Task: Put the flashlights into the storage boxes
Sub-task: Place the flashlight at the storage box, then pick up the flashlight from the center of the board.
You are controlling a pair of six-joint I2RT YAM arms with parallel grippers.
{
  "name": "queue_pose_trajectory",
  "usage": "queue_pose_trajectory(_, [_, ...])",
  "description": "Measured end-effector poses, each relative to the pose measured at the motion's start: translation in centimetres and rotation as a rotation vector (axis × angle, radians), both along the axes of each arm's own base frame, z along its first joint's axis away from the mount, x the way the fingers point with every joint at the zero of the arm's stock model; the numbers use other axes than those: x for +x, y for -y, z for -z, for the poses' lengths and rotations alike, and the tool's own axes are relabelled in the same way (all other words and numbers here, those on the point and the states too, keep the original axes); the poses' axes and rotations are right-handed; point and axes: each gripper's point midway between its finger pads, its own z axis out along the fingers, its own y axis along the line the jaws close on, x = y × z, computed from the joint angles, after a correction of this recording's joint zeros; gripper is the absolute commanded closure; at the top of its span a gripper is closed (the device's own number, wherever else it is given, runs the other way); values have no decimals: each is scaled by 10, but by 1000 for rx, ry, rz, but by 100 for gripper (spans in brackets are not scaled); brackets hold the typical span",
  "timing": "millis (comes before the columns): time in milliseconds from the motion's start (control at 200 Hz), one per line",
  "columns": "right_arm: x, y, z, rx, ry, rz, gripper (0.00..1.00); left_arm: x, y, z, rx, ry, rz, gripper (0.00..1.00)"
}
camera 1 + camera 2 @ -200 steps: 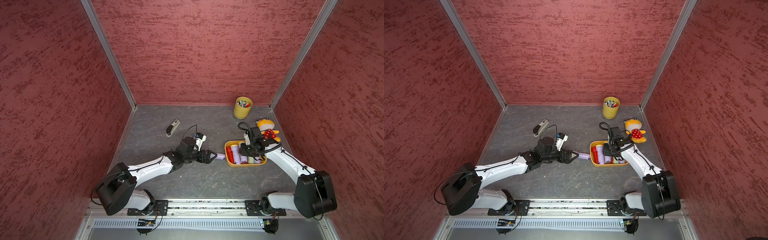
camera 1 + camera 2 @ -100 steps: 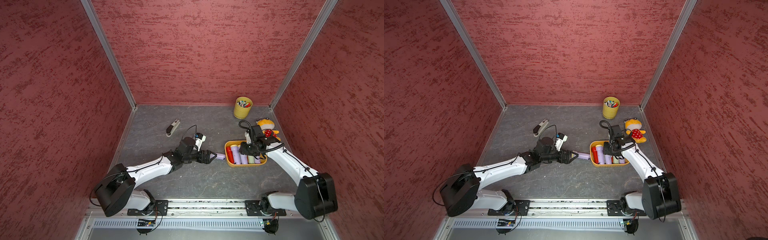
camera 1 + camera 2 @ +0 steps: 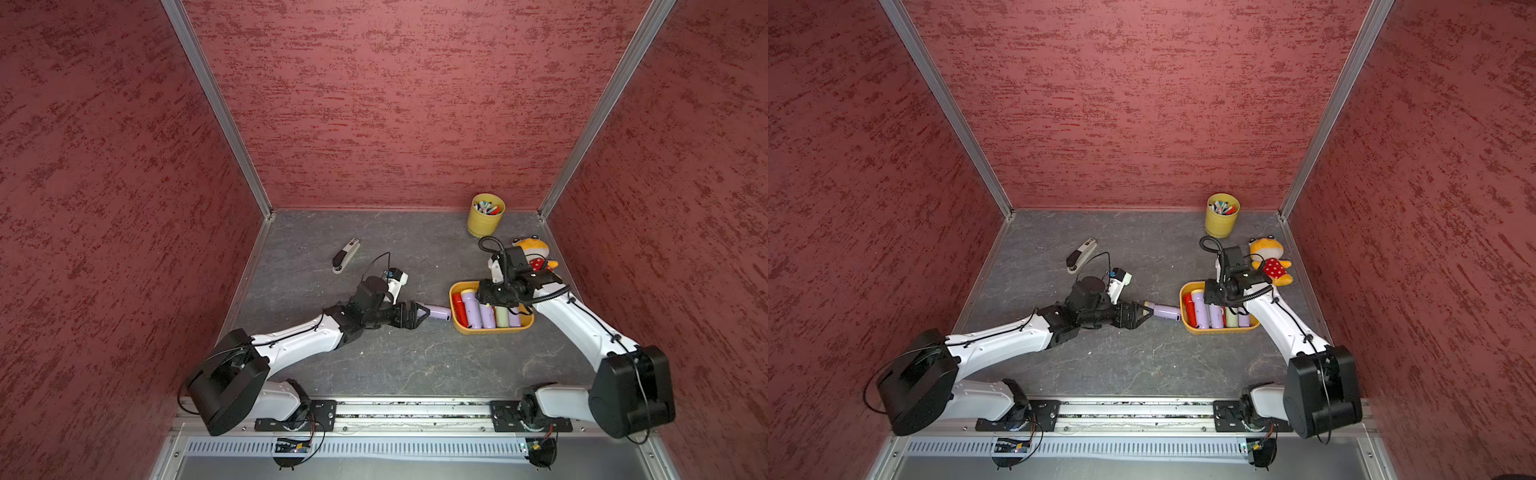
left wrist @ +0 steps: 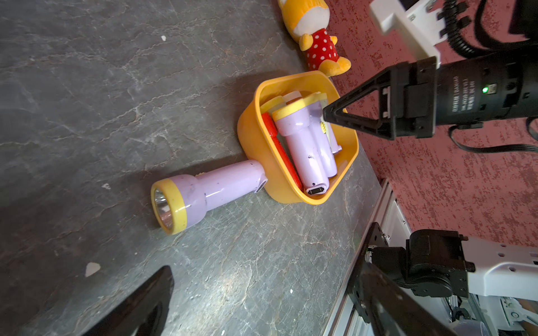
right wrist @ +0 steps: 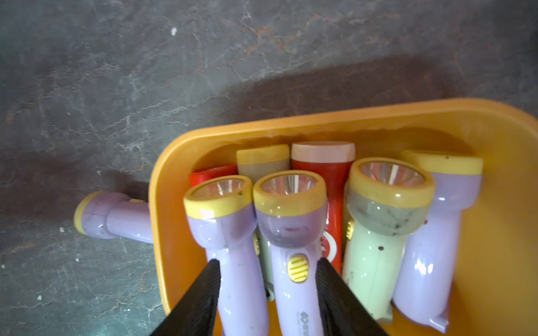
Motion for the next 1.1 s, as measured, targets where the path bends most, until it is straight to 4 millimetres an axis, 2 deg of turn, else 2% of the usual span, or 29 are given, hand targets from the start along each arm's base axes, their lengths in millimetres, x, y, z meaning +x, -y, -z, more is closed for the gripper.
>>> queue_pose_trajectory(135, [15,-30,-30,0,102,-135,46,-3,-19,-5,-15,-7,-47,0])
queue_pose_trajectory(261, [29,-81,-46,-22,171,-332,44,-15,-39,-12,-35,-3,-95,1])
queue_pose_trajectory(376, [36,-129,-30,-61,155,-505,42,-25,-61,-14,-37,-5,-163,0])
queue_pose_trajectory(501, [29,-159,3,-110,95,-652,40,-30,-87,-10,-30,-9,-254,0])
queue_pose_trajectory(606, [20,-171,23,-153,51,-758,37,-32,-104,-5,-28,-15,-315,0])
queue_pose_trajectory(736, [8,-177,36,-200,30,-869,35,-32,-115,5,-14,-31,-362,0])
queue_pose_trajectory(1097, [-4,-167,53,-293,-25,-1025,35,-27,-110,31,64,-102,-350,0])
